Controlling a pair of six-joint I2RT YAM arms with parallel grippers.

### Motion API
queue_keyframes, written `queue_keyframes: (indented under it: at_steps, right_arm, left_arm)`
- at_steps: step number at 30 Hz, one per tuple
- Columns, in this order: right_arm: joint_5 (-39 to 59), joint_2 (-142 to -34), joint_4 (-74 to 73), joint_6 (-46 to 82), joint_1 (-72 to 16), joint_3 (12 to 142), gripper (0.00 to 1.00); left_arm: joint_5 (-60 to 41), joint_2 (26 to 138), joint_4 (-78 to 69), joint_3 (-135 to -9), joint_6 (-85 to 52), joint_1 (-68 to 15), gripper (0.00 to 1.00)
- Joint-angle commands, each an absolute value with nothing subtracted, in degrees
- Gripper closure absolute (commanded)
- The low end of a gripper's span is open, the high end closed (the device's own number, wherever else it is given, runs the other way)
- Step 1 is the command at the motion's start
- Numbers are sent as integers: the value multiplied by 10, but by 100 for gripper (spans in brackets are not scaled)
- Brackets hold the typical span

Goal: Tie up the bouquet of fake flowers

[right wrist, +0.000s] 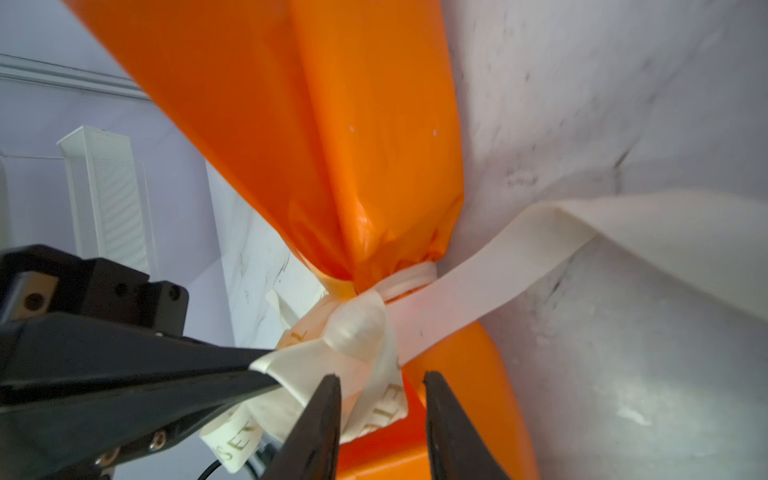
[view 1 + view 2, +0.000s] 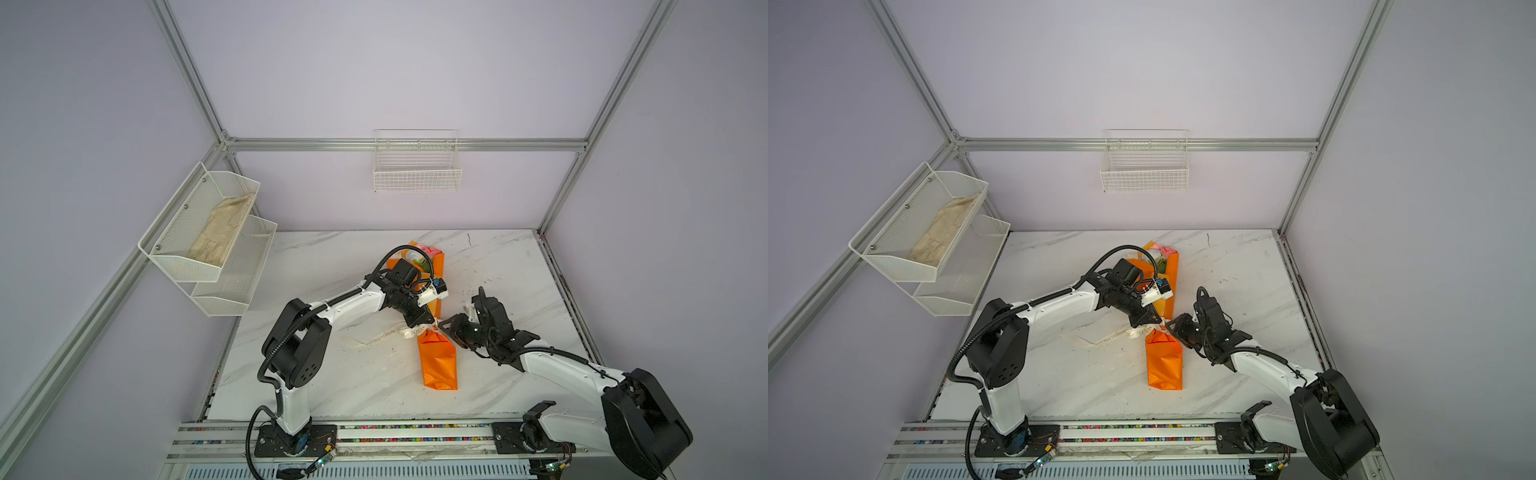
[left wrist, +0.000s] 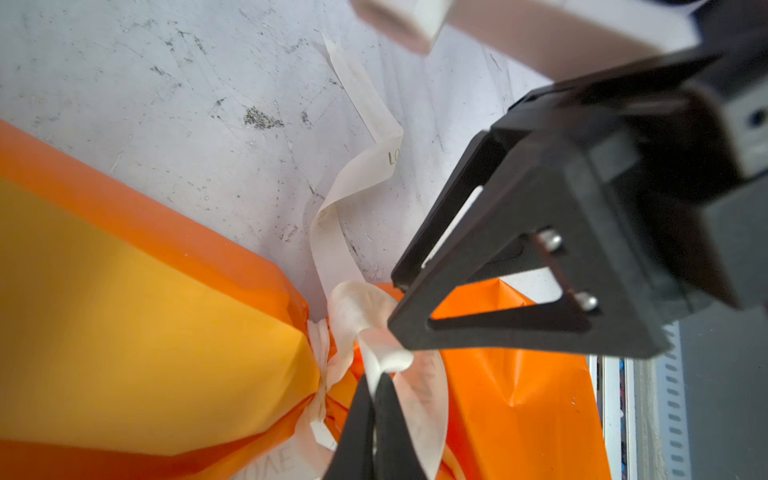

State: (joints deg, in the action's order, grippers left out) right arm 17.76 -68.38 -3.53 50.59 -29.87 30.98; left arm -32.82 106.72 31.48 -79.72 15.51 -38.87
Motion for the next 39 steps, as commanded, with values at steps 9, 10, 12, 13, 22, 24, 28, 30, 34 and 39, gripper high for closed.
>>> queue_keyframes:
  at_steps: [9, 10, 12, 13, 22, 24, 28, 30, 34, 39]
  right_arm:
    - [117, -635, -72, 96, -296, 344, 68]
    - [118, -645, -75, 85, -297, 350, 68]
    - [172, -678, -77, 63, -297, 371, 68]
    - [204, -697, -50, 16, -296, 392, 69]
    - [138, -692, 32, -177, -294, 406, 75]
    - [165, -671, 26, -215, -293, 393, 75]
    - [218, -664, 4, -267, -290, 371, 73]
    - [240, -683, 4, -285, -290, 377, 73]
    - [245, -708, -30, -286, -290, 376, 74]
    - [255, -722, -46, -300, -289, 373, 71]
  left_arm:
    - [-361, 1033, 261, -762, 120, -381, 95]
    - [-361, 1031, 256, -758, 118, -381, 95]
    - [-362, 1029, 246, -753, 113, -381, 95]
    - [-364, 1029, 245, -753, 112, -380, 95]
    - [-364, 1023, 219, -729, 90, -377, 95]
    - [-369, 1016, 196, -715, 78, -374, 95]
    - [-383, 1002, 150, -685, 65, -372, 96]
    - [-386, 999, 131, -674, 56, -372, 95]
    - [-396, 993, 105, -655, 44, -371, 96]
    - [-406, 990, 78, -638, 30, -368, 96]
